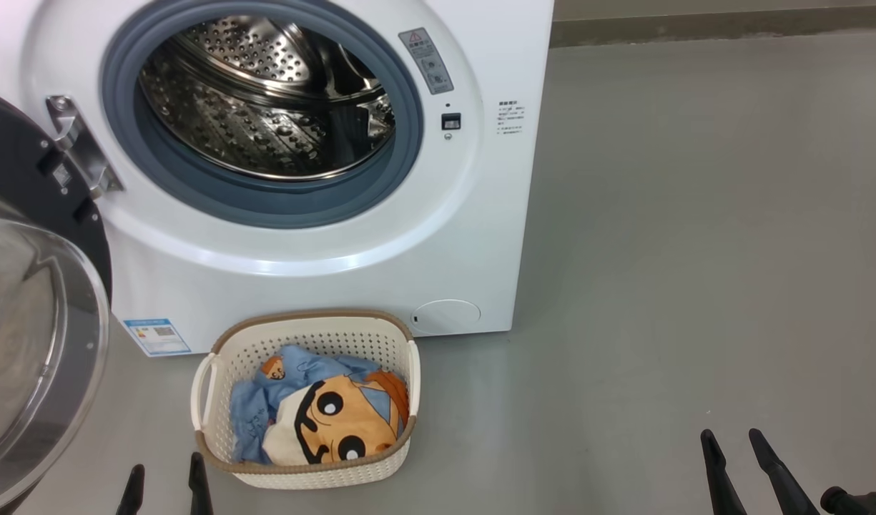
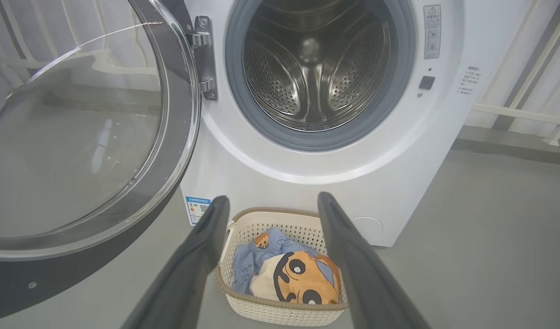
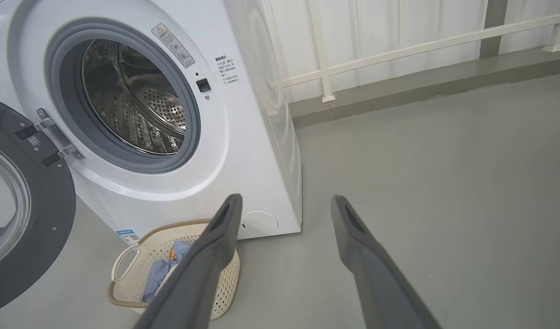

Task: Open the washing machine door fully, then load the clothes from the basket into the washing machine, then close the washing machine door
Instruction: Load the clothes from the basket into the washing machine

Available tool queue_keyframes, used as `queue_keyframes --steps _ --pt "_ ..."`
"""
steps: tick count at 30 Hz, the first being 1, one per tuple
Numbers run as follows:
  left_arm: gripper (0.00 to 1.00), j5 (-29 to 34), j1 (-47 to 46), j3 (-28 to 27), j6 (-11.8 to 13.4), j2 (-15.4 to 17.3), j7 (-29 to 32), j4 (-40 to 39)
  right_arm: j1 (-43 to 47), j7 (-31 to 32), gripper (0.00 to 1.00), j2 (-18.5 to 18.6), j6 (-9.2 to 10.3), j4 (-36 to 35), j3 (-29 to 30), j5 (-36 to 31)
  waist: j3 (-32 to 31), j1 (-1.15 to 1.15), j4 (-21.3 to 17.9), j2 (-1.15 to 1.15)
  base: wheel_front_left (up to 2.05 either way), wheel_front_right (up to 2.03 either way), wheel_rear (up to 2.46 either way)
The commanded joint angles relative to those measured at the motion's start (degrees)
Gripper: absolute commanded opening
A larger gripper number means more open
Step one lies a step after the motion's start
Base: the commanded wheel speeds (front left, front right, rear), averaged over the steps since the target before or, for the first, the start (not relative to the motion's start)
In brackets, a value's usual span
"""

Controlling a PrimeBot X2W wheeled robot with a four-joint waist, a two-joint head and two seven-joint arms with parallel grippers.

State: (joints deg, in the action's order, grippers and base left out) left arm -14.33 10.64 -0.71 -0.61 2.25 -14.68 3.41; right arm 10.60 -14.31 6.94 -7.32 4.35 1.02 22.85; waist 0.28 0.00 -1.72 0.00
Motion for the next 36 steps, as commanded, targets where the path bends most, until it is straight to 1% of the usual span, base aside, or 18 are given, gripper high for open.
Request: queue_keyframes --steps 1,11,13,17,26,29,36 --pt "1.00 0.74 -1.23 -1.88 -0.19 0.63 -0.31 -1.38 -0.70 -0.69 1.00 0.86 -0.17 -1.52 -0.95 -0.85 -0.02 0.00 0.33 0.00 0.00 0.00 0.00" --pt "1.00 0.03 -0.76 -1.52 -1.58 0.63 -0.32 -0.67 -0.54 -0.69 1.00 0.97 -0.17 -1.43 -0.78 -1.01 -0.28 0.00 1.07 0.00 0.01 -0.01 0.00" --pt "1.00 -0.12 -0.63 -1.49 -2.23 0.63 -0.32 -0.25 -0.51 -0.69 1.00 0.97 -0.17 -1.39 -0.82 -0.99 -0.38 0.00 1.09 0.00 0.31 -0.31 0.00" --pt "1.00 0.62 -0.52 -1.81 -2.68 0.63 -0.32 0.58 -0.47 -0.69 1.00 1.04 -0.17 -1.32 -0.97 -0.91 -0.55 0.00 1.11 0.00 0.72 -0.72 0.00" --pt "1.00 0.66 -0.53 -2.26 -2.90 0.63 -0.32 0.89 -0.44 -0.69 1.00 1.16 -0.17 -1.23 -1.03 -0.72 -0.66 0.00 0.98 0.00 1.56 -1.56 0.00" --pt "1.00 1.94 -0.73 -2.72 -2.08 0.63 -0.32 0.51 -0.47 -0.69 1.00 1.15 -0.17 -1.23 -1.03 -0.61 -0.61 0.00 0.92 0.00 2.09 -2.09 0.00" --pt "1.00 2.29 -0.45 -2.22 -1.88 0.63 -0.32 0.51 -0.29 -0.69 1.00 0.81 -0.17 -1.27 -0.74 -0.38 -0.73 0.00 0.82 0.00 1.45 -1.45 0.00"
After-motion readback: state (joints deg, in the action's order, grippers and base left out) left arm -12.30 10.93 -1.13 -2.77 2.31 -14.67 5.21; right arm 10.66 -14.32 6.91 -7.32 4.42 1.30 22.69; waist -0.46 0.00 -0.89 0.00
